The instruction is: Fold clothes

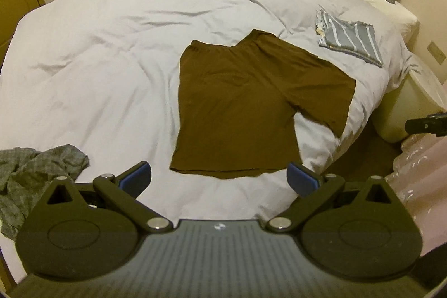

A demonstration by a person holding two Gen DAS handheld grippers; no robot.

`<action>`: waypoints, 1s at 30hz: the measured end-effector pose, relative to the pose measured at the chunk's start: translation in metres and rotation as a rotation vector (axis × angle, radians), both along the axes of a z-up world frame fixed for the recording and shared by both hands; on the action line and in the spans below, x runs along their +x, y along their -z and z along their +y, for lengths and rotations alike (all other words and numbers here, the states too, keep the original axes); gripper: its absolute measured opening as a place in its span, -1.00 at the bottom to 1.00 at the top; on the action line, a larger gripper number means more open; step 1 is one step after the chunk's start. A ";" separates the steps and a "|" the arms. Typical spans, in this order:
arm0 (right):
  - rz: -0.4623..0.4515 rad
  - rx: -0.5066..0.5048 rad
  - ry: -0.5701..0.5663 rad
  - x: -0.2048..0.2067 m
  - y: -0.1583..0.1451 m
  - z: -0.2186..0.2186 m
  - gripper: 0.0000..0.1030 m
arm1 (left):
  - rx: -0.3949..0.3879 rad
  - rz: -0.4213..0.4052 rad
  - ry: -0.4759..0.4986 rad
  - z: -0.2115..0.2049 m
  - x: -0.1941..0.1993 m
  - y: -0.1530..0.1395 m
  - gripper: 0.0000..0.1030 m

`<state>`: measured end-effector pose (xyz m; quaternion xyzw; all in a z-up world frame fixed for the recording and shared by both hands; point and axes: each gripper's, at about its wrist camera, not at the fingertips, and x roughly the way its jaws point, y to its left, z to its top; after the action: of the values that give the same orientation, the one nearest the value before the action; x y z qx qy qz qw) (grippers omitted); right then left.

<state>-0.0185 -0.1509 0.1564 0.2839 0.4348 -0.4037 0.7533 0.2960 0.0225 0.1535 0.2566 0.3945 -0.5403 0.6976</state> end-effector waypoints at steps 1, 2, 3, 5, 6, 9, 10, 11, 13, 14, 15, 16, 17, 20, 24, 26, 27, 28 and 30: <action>0.002 0.000 0.001 0.002 0.000 0.003 0.73 | -0.003 -0.009 0.009 0.001 0.001 -0.001 0.97; 0.003 0.000 0.002 0.005 0.000 0.007 0.73 | -0.006 -0.018 0.019 0.003 0.002 -0.002 0.97; 0.005 0.000 0.003 0.007 0.000 0.010 0.73 | -0.009 -0.027 0.028 0.004 0.003 -0.003 0.97; 0.008 0.000 0.006 0.012 0.000 0.016 0.73 | -0.020 -0.032 0.034 0.004 0.005 -0.005 0.97; 0.009 -0.001 0.007 0.015 0.001 0.019 0.73 | -0.027 -0.032 0.037 0.004 0.005 -0.006 0.97; 0.016 -0.008 0.005 0.018 -0.001 0.020 0.73 | -0.038 -0.033 0.039 0.001 0.005 -0.008 0.97; 0.019 -0.011 0.004 0.019 -0.002 0.020 0.73 | -0.038 -0.035 0.038 0.000 0.004 -0.007 0.97; 0.021 -0.014 0.003 0.019 -0.002 0.019 0.73 | -0.038 -0.037 0.038 -0.001 0.003 -0.007 0.97; 0.026 -0.020 0.000 0.019 -0.003 0.016 0.73 | -0.035 -0.036 0.034 -0.005 -0.001 -0.006 0.97; 0.027 -0.020 -0.002 0.017 -0.003 0.015 0.73 | -0.032 -0.036 0.031 -0.007 -0.002 -0.005 0.97; 0.028 -0.020 -0.003 0.016 -0.003 0.013 0.73 | -0.030 -0.036 0.029 -0.009 -0.004 -0.004 0.97; 0.029 -0.020 -0.004 0.015 -0.003 0.011 0.73 | -0.027 -0.037 0.025 -0.011 -0.006 -0.004 0.97; 0.030 -0.020 -0.006 0.013 -0.002 0.008 0.73 | -0.024 -0.038 0.022 -0.013 -0.008 -0.003 0.97; 0.028 -0.012 -0.009 0.006 0.001 -0.002 0.73 | -0.016 -0.041 0.008 -0.021 -0.016 -0.002 0.97; 0.025 0.000 -0.022 -0.007 0.005 -0.021 0.73 | -0.005 -0.049 -0.006 -0.037 -0.035 -0.002 0.97; 0.022 0.006 -0.028 -0.014 0.007 -0.031 0.73 | 0.001 -0.053 -0.010 -0.047 -0.046 -0.002 0.97; 0.019 0.010 -0.032 -0.019 0.009 -0.037 0.73 | 0.004 -0.055 -0.012 -0.051 -0.052 -0.002 0.97; 0.017 0.014 -0.035 -0.022 0.010 -0.042 0.73 | 0.007 -0.057 -0.014 -0.056 -0.058 -0.001 0.97; 0.014 0.022 -0.043 -0.030 0.015 -0.053 0.73 | 0.015 -0.060 -0.020 -0.066 -0.071 0.000 0.97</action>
<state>-0.0481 -0.2040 0.1418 0.2801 0.4503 -0.3846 0.7556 0.2250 -0.0433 0.1534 0.2740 0.3801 -0.5222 0.7126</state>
